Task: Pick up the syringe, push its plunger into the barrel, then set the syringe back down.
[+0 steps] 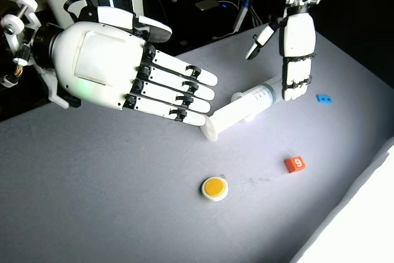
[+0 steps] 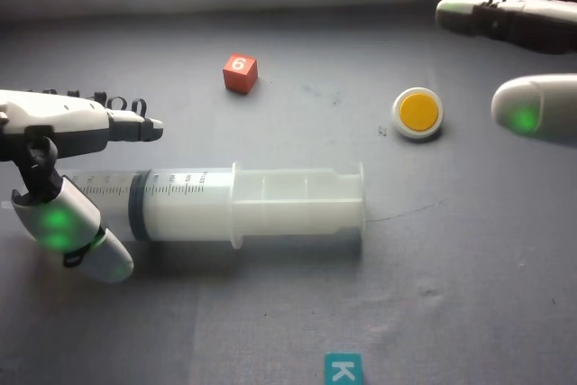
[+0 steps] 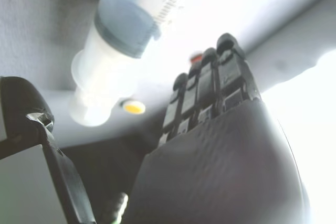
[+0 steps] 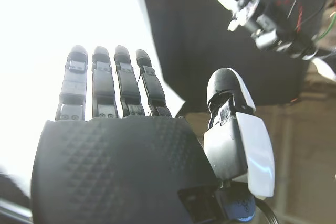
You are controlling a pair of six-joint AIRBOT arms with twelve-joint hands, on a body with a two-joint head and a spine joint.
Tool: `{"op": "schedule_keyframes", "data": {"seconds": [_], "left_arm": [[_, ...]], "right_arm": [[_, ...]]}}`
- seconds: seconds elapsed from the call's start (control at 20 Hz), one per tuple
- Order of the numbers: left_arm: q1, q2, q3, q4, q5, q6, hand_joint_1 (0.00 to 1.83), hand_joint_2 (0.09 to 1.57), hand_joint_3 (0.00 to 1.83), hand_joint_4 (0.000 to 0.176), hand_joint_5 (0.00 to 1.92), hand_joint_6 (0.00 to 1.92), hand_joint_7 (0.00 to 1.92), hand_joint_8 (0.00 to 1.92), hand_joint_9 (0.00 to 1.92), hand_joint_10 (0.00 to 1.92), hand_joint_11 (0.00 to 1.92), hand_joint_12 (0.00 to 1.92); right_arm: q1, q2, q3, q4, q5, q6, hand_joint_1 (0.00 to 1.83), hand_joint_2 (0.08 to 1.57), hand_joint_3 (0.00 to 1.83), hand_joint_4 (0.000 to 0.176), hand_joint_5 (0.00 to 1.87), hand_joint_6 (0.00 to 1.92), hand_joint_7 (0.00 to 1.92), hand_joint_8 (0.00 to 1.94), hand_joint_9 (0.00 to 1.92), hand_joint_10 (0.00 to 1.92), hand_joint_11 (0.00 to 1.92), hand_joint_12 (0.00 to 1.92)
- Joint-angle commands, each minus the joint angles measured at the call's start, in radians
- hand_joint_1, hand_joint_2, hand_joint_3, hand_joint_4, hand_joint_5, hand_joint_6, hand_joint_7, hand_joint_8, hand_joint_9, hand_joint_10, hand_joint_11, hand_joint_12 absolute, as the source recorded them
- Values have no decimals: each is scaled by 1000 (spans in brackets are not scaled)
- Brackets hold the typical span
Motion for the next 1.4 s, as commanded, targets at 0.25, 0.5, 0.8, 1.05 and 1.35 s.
{"op": "schedule_keyframes", "data": {"seconds": [0.25, 0.5, 0.8, 1.05, 1.35], "left_arm": [[13, -77, 48, 6, -13, 1, 1066, 807, 0, 0, 0, 0, 0, 0, 0, 0, 5, 12], [35, -137, 91, 5, -3, 1, 1098, 809, 0, 0, 0, 0, 0, 0, 0, 0, 25, 34], [58, -201, 148, -8, -16, 1, 1108, 812, 3, 0, 0, 0, 0, 0, 0, 0, 0, 183], [62, -237, 184, -26, -10, 1, 1142, 831, 8, 0, 0, 0, 0, 0, 0, 0, 0, 163], [60, -297, 237, -48, -9, 1, 1324, 1011, 25, 0, 770, 47, 923, 37, 889, 104, 360, 1129]], "right_arm": [[-107, -29, -50, 303, 381, -64, 0, 1263, 0, 0, 117, 4, 113, 5, 64, 7, 12, 21], [-241, -70, -65, 320, 446, -48, 0, 1259, 0, 0, 117, 2, 105, 0, 57, 3, 17, 30], [-250, -79, -91, 353, 521, -20, 0, 1268, 5, 0, 150, 2, 141, 3, 85, 4, 0, 184], [-212, -119, -93, 432, 528, -30, 0, 1268, 1, 0, 165, 4, 159, 4, 109, 6, 0, 249], [-185, -162, -93, 449, 501, -87, 0, 1260, 0, 0, 189, 5, 208, 7, 167, 13, 0, 431]]}}
